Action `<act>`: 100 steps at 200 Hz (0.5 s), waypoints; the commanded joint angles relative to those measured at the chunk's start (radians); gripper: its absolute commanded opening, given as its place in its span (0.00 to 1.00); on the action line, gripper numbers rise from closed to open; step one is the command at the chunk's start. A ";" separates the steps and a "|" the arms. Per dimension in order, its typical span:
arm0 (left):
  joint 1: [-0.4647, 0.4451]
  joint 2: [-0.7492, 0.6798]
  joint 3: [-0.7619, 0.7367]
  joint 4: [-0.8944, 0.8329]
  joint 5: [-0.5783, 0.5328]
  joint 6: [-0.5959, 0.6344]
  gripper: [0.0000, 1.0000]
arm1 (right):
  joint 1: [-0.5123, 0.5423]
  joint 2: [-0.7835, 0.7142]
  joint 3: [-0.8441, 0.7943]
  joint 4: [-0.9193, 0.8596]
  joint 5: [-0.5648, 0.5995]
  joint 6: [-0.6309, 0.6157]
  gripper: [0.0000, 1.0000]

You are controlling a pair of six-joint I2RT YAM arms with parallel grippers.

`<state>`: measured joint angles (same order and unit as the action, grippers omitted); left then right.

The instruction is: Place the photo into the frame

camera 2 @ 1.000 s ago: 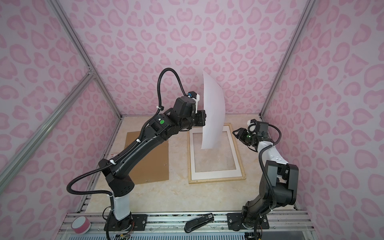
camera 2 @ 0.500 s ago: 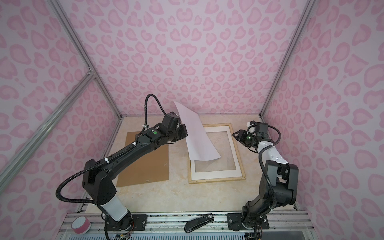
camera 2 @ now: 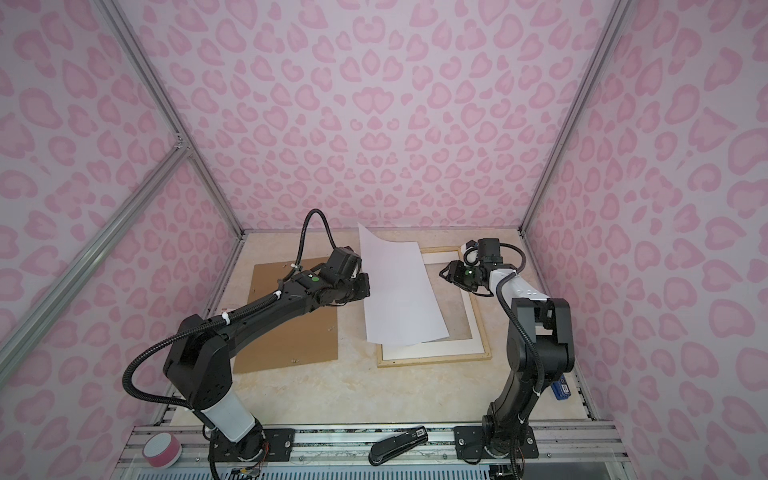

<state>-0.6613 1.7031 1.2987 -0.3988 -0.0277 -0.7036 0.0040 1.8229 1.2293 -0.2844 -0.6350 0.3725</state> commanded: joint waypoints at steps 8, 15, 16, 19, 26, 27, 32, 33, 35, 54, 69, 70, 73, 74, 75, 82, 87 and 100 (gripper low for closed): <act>0.000 -0.014 -0.051 0.003 -0.006 0.083 0.04 | 0.051 0.095 0.067 -0.031 0.042 -0.032 0.54; 0.000 -0.013 -0.062 0.005 -0.014 0.087 0.04 | 0.061 0.117 0.085 -0.034 0.047 -0.032 0.54; 0.000 -0.012 -0.064 0.006 -0.016 0.087 0.04 | 0.061 0.121 0.088 -0.034 0.048 -0.032 0.54; 0.000 -0.011 -0.066 0.005 -0.022 0.088 0.04 | 0.064 0.130 0.097 -0.037 0.051 -0.032 0.54; 0.000 -0.008 -0.073 0.005 -0.033 0.091 0.04 | 0.070 0.148 0.116 -0.042 0.056 -0.037 0.54; 0.000 -0.008 -0.075 0.005 -0.035 0.091 0.04 | 0.071 0.152 0.118 -0.042 0.057 -0.037 0.54; 0.001 -0.007 -0.079 0.008 -0.045 0.092 0.04 | 0.074 0.165 0.130 -0.046 0.064 -0.039 0.54; 0.000 -0.006 -0.081 0.009 -0.045 0.093 0.03 | 0.075 0.167 0.132 -0.047 0.064 -0.040 0.54; 0.000 -0.005 -0.083 0.011 -0.049 0.093 0.04 | 0.076 0.172 0.137 -0.050 0.067 -0.040 0.54; 0.002 0.013 -0.089 0.017 -0.081 0.096 0.04 | 0.080 0.202 0.159 -0.055 0.081 -0.051 0.54; 0.002 0.032 -0.082 0.016 -0.095 0.096 0.04 | 0.082 0.221 0.169 -0.051 0.087 -0.061 0.54; 0.002 0.034 -0.082 0.017 -0.095 0.096 0.04 | 0.081 0.222 0.169 -0.051 0.088 -0.062 0.54; 0.002 0.037 -0.083 0.020 -0.097 0.096 0.03 | 0.082 0.226 0.171 -0.052 0.089 -0.064 0.54; 0.002 0.037 -0.083 0.022 -0.097 0.096 0.04 | 0.082 0.228 0.172 -0.052 0.090 -0.066 0.54; 0.002 0.038 -0.083 0.023 -0.097 0.096 0.04 | 0.081 0.229 0.173 -0.052 0.090 -0.066 0.54; 0.002 0.046 -0.084 0.028 -0.101 0.095 0.04 | 0.081 0.240 0.180 -0.056 0.093 -0.073 0.54; 0.002 0.055 -0.082 0.029 -0.103 0.095 0.04 | 0.080 0.247 0.188 -0.060 0.096 -0.079 0.54; 0.002 0.076 -0.071 0.028 -0.099 0.097 0.04 | 0.080 0.268 0.205 -0.073 0.100 -0.089 0.54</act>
<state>-0.6605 1.7504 1.2121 -0.3954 -0.1020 -0.6247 0.0849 2.0571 1.4120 -0.3344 -0.5602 0.3180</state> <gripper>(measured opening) 0.051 0.540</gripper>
